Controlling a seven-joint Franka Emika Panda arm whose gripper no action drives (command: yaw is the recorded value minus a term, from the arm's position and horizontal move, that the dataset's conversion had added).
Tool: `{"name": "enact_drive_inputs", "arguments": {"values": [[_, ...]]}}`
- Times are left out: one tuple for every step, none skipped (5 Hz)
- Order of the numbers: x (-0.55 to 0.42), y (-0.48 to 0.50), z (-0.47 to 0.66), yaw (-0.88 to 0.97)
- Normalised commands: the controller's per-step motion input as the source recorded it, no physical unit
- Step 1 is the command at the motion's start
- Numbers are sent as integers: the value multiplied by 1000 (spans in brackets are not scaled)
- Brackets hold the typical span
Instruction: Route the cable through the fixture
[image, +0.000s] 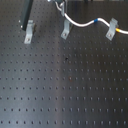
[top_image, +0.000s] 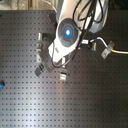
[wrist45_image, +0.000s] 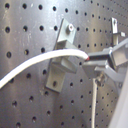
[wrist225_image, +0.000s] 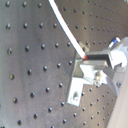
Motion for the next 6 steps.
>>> {"name": "enact_drive_inputs", "arguments": {"values": [[-84,-60,71,89],[-131,-88,122,-40],[-121,-82,126,-63],[-54,-37,118,0],[-90,-55,144,-43],[-228,-1,149,-180]]}}
